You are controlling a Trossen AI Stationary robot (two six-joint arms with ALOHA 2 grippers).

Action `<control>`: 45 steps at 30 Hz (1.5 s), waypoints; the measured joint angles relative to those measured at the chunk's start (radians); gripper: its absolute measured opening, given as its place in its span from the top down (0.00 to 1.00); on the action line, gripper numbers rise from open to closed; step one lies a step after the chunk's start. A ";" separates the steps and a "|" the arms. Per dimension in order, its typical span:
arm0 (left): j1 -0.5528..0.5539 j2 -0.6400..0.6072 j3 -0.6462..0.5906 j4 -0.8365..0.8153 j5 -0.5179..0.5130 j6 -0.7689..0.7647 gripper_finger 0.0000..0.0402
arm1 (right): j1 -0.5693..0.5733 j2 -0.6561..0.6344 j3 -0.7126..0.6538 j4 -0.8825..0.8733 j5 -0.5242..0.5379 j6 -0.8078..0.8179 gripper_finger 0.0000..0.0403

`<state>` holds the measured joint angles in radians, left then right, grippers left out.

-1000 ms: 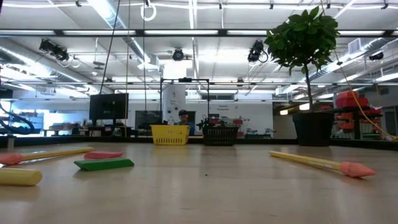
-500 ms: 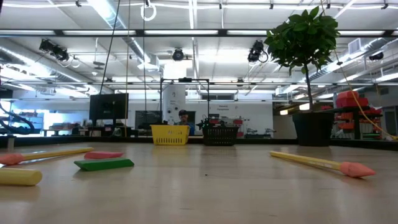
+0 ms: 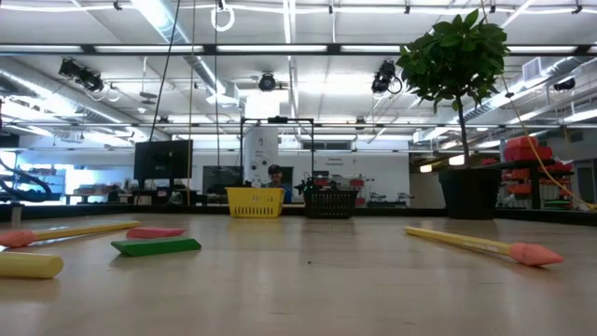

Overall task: Sort crayons/erasers/pens/pencils in bins
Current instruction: Put the red crayon into the bottom yellow bin, then put the left yellow pencil into the bottom black bin

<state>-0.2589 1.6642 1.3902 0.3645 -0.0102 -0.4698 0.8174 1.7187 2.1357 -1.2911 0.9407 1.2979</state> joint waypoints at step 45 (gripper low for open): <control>0.003 -0.411 0.000 -1.055 0.102 0.036 0.86 | 0.140 0.011 -0.915 0.483 -0.759 0.842 0.85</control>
<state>-0.2562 1.2533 1.3903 -0.6902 0.0922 -0.4334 0.9578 1.7294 1.2209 -0.8079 0.1818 2.1398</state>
